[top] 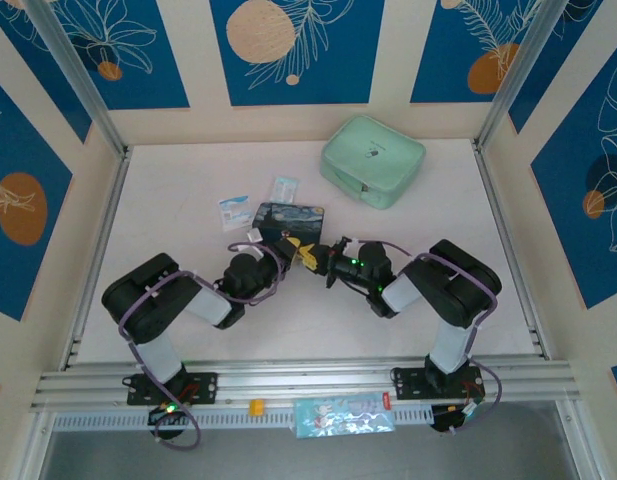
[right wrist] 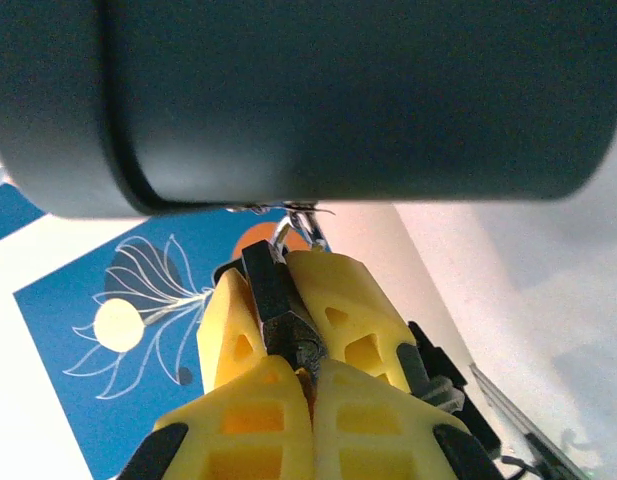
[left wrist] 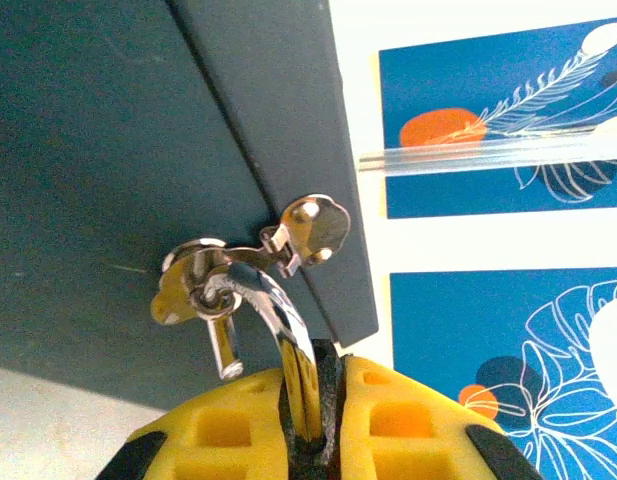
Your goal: Unlock the padlock with the key
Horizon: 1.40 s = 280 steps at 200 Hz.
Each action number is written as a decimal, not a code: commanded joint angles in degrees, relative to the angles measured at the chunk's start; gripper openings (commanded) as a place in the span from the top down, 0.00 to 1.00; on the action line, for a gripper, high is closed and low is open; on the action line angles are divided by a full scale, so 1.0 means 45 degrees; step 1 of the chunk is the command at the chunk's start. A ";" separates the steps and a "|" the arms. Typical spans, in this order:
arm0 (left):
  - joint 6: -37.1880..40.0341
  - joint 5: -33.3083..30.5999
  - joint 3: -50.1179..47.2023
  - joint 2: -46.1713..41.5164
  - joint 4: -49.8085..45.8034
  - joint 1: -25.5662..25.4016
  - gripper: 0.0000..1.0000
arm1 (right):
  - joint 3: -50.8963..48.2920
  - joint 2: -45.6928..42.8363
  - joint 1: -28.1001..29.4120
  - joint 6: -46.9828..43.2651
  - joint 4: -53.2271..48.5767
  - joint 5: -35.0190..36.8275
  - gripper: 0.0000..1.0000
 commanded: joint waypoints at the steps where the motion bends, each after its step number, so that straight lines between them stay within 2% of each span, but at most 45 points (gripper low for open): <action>1: 0.1050 0.1942 0.0012 -0.0015 0.1379 -0.0725 1.00 | 0.0746 0.0227 0.0532 0.5290 0.0801 0.1290 1.00; 57: 0.1094 0.1898 0.0172 0.0107 0.1379 -0.0738 1.00 | 0.1127 0.0974 0.0932 0.6923 0.0825 0.2367 1.00; 87: 0.0967 0.1869 0.0254 0.0172 0.1379 -0.0736 1.00 | 0.1198 0.1085 0.0994 0.6542 0.0796 0.2355 1.00; 115: 0.0770 0.1815 0.0274 0.0367 0.1379 -0.0685 1.00 | 0.1191 0.1284 0.0690 0.5170 0.0806 0.1250 0.78; 142: 0.0626 0.1646 0.0198 0.0575 0.1379 -0.0666 1.00 | 0.0796 0.1239 0.0625 0.3768 0.0708 0.1020 0.59; 185: 0.0792 0.1334 0.0040 0.0595 0.0521 -0.0572 1.00 | -0.0595 0.0055 0.0389 0.1787 -0.0745 0.1066 0.44; 209: 0.0784 0.1256 0.0116 0.0556 -0.0508 -0.0553 1.00 | -0.1101 -0.1401 0.0099 0.0185 -0.3019 0.0941 0.39; 237: 0.0770 0.1113 0.0158 0.0439 -0.1858 -0.0564 1.00 | -0.1168 -0.3912 -0.0315 -0.2216 -0.7432 0.1010 0.36; 261: 0.0904 0.0905 0.0177 0.0225 -0.3025 -0.0569 1.00 | -0.0746 -0.6413 -0.0491 -0.4401 -1.2078 0.1797 0.33; 280: 0.1090 0.0853 0.0250 0.0110 -0.3681 -0.0563 1.00 | -0.0685 -0.8075 -0.0606 -0.5592 -1.4362 0.2657 0.32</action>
